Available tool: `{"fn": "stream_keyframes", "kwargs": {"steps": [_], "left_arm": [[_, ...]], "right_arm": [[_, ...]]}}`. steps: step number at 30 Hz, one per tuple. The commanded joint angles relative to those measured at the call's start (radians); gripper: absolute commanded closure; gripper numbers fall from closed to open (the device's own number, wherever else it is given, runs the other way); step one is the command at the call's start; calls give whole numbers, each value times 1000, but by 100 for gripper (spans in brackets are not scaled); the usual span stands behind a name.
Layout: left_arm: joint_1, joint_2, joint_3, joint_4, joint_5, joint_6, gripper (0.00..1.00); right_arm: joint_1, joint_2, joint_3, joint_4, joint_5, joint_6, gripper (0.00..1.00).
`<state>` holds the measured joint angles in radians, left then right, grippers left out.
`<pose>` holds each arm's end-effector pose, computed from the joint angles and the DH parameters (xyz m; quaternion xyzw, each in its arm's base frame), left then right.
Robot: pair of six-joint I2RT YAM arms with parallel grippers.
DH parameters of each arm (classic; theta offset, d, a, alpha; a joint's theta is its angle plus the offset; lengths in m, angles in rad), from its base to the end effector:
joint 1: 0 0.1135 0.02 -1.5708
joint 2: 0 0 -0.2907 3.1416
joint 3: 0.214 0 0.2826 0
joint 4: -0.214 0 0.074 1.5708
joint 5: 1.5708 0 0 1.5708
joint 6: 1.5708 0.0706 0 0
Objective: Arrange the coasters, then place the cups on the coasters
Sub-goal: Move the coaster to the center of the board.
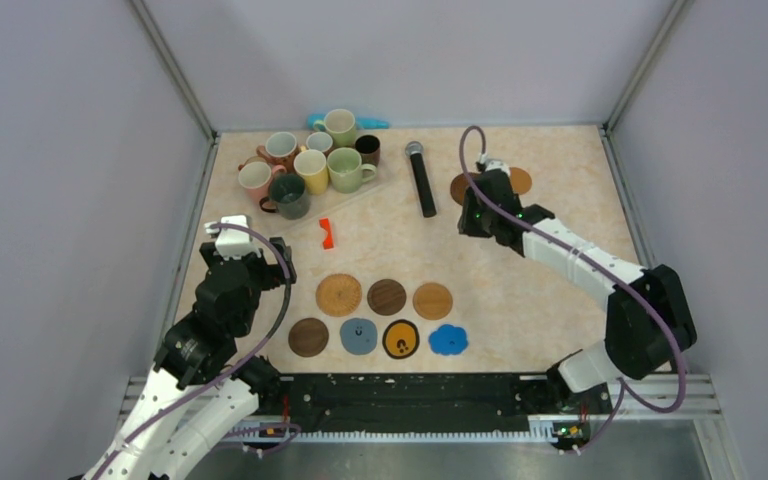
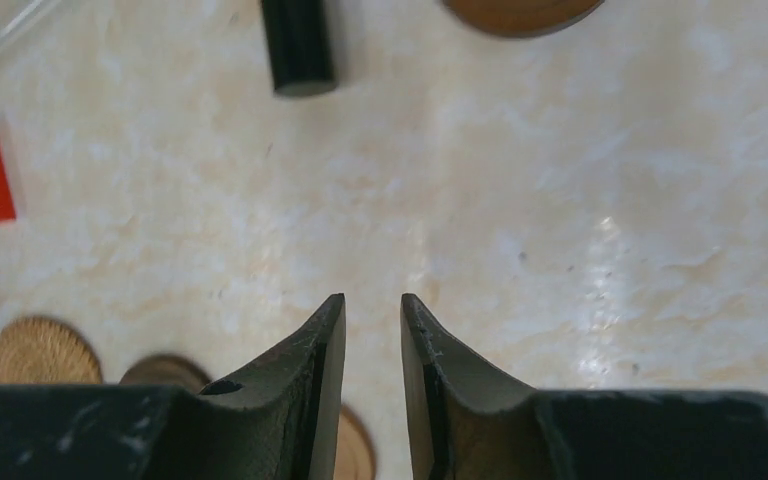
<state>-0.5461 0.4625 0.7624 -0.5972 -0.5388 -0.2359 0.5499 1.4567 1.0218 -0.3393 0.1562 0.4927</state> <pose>0.1339 -0.0390 0.3427 -0.0366 0.7902 -0.0206 0.6114 0.3173 0.1816 0.2399 0.0040 0.9194 0.1302 0.3711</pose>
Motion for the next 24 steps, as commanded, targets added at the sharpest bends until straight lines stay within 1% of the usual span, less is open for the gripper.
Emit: {"fn": "stream_keyframes", "kwargs": {"steps": [1, 3, 6, 8, 10, 14, 19, 24], "left_arm": [[-2, -4, -4, 45, 5, 9, 5], [-2, -4, -4, 45, 6, 8, 5], [-4, -6, -5, 44, 5, 9, 5], [-3, -8, -6, 45, 3, 9, 5], [-2, -9, -5, 45, 0, 9, 5], [-3, -14, -6, 45, -4, 8, 5], [-2, -17, -7, 45, -6, 10, 5], [-2, -17, -7, 46, -8, 10, 5]], "right_arm": [[-131, 54, 71, 75, 49, -45, 73], [-193, 99, 100, 97, 28, -48, 73], [-273, 174, 155, 121, -18, -39, 67], [-310, 226, 206, 129, -22, -37, 62], [-344, 281, 254, 131, -26, -38, 61], [-397, 417, 369, 110, -87, -60, 62], [-409, 545, 512, 34, -99, -89, 66], [-410, 610, 561, 7, -124, -71, 65]]}}
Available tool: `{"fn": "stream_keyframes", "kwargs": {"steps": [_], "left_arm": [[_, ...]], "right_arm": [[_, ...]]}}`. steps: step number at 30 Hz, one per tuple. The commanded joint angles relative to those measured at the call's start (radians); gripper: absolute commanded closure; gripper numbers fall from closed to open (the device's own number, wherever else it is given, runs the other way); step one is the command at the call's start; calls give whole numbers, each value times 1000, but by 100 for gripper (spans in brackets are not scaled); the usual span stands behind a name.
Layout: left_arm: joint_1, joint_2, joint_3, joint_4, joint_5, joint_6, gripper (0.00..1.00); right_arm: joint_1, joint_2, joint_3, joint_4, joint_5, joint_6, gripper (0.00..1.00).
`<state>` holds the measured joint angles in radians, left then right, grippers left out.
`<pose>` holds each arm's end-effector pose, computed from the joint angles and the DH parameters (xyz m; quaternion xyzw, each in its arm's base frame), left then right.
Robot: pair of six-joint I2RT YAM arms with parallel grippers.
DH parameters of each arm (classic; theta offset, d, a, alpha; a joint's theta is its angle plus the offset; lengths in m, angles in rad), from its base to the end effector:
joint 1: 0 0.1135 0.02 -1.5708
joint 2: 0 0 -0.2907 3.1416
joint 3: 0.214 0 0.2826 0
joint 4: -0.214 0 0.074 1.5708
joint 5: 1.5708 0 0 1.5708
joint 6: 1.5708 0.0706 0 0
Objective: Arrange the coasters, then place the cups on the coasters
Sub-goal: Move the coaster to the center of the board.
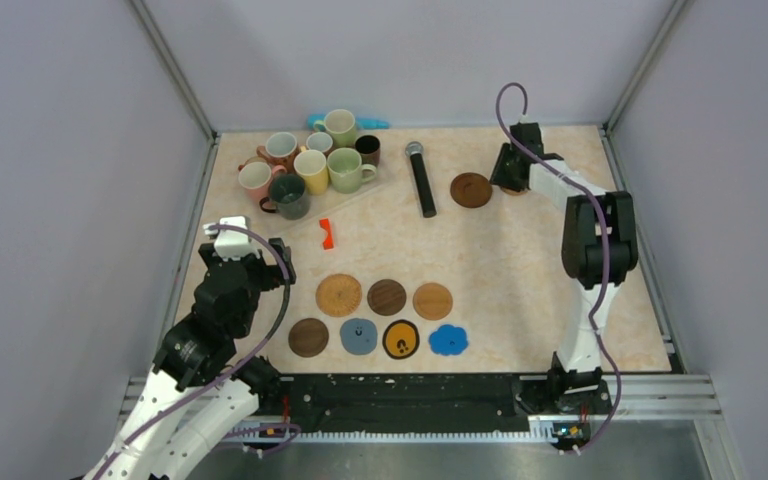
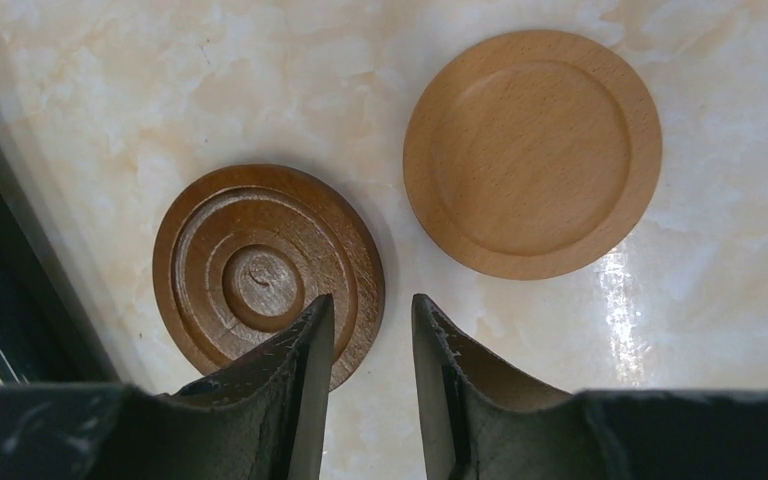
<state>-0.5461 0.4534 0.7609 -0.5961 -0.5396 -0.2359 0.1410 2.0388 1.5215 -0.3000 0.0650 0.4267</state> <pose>0.1322 -0.0379 0.3433 -0.0382 0.7878 -0.0222 0.6143 0.5152 0.0685 0.1832 0.1441 0.9182 0.0740 0.3615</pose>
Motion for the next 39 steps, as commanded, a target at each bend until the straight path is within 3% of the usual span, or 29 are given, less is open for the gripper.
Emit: {"fn": "stream_keyframes", "kwargs": {"steps": [1, 19, 26, 39], "left_arm": [[-4, -8, -6, 45, -8, 10, 5], [-3, 3, -6, 47, -5, 11, 5], [-2, 6, -6, 48, 0, 12, 5], [-2, 7, -6, 48, -3, 12, 5]], "right_arm": [[0, 32, 60, -30, -35, -1, 64], [1, 107, 67, -43, -71, 13, 68], [26, 111, 81, -114, 49, -23, 73], [33, 73, 23, -158, 48, -37, 87]]}}
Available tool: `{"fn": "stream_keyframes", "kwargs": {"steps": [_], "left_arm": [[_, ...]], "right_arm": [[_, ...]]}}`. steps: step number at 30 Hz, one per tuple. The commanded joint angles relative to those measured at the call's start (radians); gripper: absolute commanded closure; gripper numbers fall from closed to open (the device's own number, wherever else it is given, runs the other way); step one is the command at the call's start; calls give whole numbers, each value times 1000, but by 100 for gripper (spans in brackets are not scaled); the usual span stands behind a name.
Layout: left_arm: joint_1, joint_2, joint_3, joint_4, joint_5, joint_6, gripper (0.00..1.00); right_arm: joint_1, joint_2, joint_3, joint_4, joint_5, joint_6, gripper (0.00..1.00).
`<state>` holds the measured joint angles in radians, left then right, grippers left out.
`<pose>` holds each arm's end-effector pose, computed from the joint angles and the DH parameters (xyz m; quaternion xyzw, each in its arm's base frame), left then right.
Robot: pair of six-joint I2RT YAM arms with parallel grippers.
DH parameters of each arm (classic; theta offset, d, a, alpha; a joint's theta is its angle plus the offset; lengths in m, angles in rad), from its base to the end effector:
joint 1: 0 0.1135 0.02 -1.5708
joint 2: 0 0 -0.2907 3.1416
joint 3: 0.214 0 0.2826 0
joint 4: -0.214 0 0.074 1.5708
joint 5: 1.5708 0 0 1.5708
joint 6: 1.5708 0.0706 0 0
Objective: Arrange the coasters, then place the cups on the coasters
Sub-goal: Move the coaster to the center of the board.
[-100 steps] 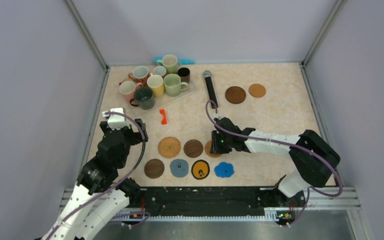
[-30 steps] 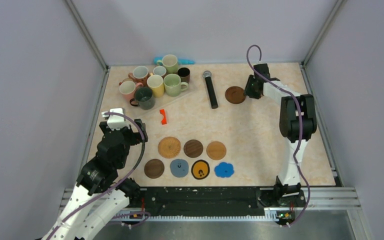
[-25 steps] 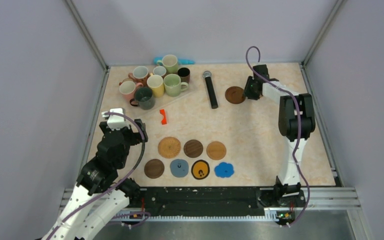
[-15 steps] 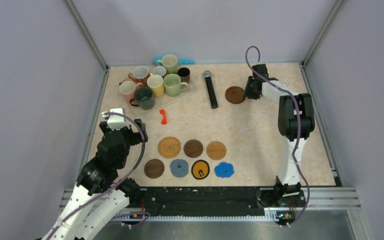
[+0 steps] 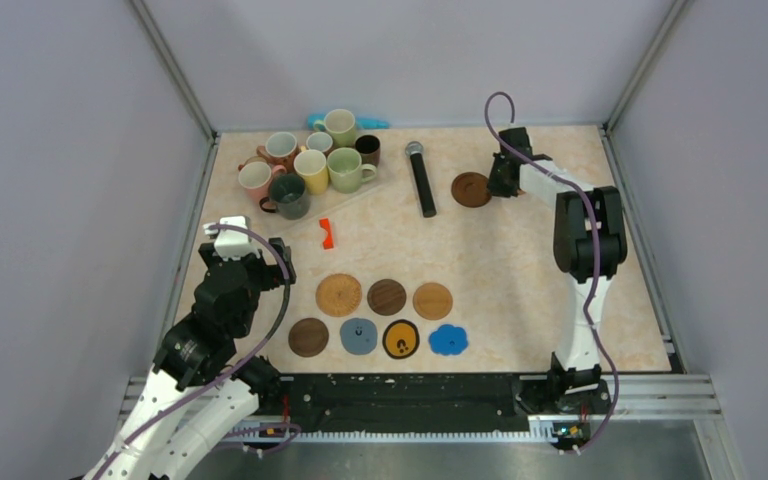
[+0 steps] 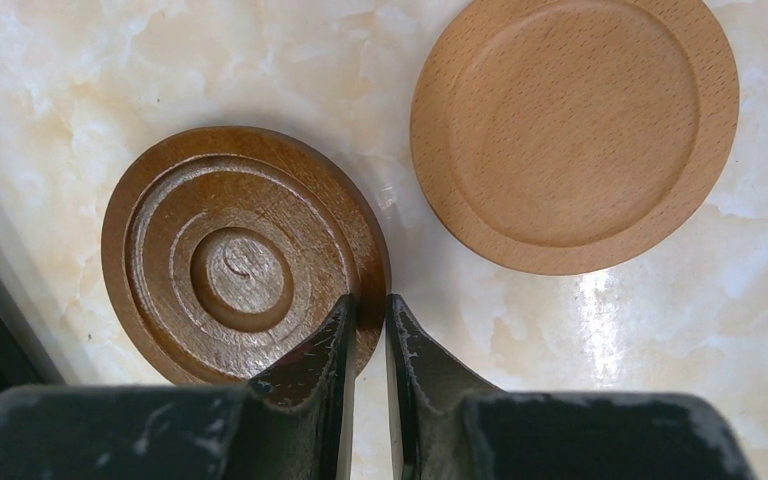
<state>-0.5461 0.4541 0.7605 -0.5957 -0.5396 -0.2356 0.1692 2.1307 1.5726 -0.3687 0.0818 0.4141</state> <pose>0.1324 -0.0380 0.3431 -0.0379 0.7880 -0.0219 0.6141 0.5205 0.0831 0.1490 0.1286 0.9391 0.0538 0.3140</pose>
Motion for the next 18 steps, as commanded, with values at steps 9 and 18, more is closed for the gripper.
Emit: {"fn": "stream_keyframes", "kwargs": {"steps": [9, 18], "left_arm": [[-3, 7, -6, 49, 4, 11, 5], [-2, 7, -3, 48, 9, 12, 5]], "right_arm": [[7, -92, -185, -91, -19, 5, 86], [12, -170, -328, -83, -45, 12, 85]]}}
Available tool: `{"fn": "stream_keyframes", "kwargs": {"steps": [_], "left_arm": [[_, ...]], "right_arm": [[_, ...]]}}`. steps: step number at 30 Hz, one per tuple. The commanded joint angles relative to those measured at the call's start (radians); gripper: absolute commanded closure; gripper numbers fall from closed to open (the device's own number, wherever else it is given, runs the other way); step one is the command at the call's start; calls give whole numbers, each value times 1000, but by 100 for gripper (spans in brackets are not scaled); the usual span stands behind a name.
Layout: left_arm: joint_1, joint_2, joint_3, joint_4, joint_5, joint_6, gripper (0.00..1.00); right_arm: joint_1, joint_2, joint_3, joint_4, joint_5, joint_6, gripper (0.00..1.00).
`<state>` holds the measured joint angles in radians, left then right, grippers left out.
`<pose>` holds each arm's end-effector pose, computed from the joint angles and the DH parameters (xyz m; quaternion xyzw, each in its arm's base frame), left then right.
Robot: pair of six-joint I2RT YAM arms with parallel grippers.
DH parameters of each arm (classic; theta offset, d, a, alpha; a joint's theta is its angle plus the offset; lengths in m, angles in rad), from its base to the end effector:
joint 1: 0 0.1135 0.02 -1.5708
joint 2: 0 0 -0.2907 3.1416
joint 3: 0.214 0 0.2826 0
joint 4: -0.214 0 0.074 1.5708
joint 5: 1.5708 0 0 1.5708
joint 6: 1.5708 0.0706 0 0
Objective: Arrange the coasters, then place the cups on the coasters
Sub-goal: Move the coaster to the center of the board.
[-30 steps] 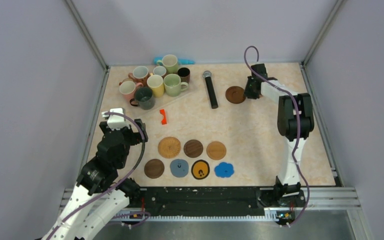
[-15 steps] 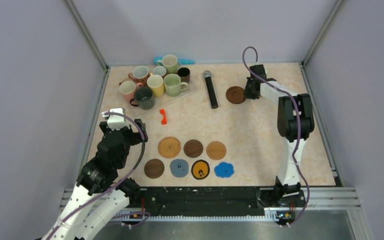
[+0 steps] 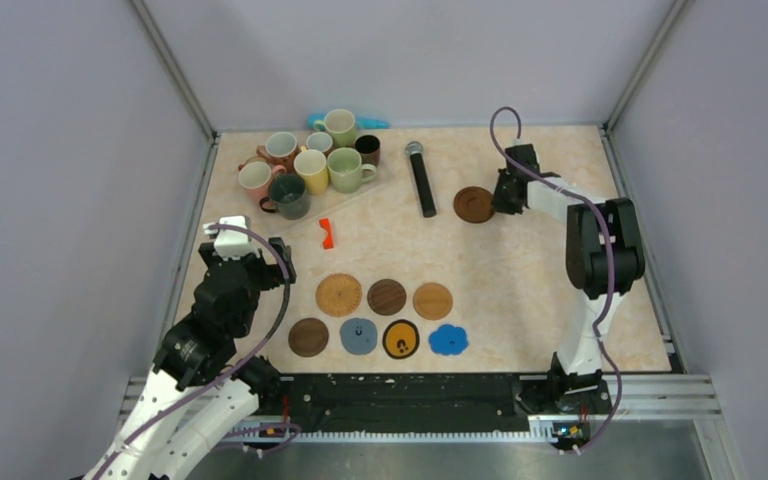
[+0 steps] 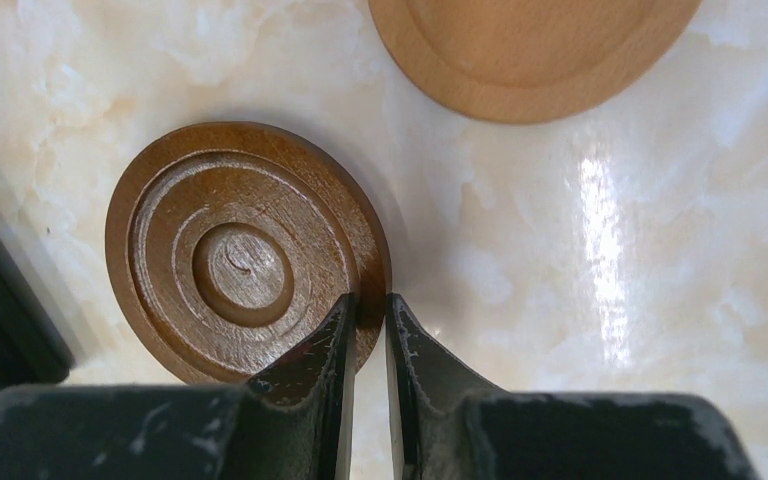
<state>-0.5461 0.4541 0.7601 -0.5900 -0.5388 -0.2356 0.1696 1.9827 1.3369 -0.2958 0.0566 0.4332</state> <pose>0.1327 -0.0382 0.3437 -0.0385 0.7866 -0.0234 0.6158 0.4719 0.0768 0.1448 0.1336 0.9411 0.0661 0.3034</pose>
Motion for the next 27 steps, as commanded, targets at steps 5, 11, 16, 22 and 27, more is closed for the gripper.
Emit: {"fn": "stream_keyframes", "kwargs": {"steps": [5, 11, 16, 22, 27], "left_arm": [[-2, 3, -5, 42, 5, 11, 5], [-2, 3, -4, 41, 6, 12, 5], [-3, 1, -3, 39, 5, 11, 5], [-2, -5, -3, 39, 0, 10, 5], [-2, -3, -2, 38, 2, 10, 5]], "right_arm": [[27, -101, -195, -156, -4, 6, 85], [69, -190, -291, -149, -3, 23, 85], [135, -241, -339, -150, -16, 36, 85], [237, -281, -364, -142, -14, 69, 85], [312, -245, -344, -136, -16, 85, 85]]}}
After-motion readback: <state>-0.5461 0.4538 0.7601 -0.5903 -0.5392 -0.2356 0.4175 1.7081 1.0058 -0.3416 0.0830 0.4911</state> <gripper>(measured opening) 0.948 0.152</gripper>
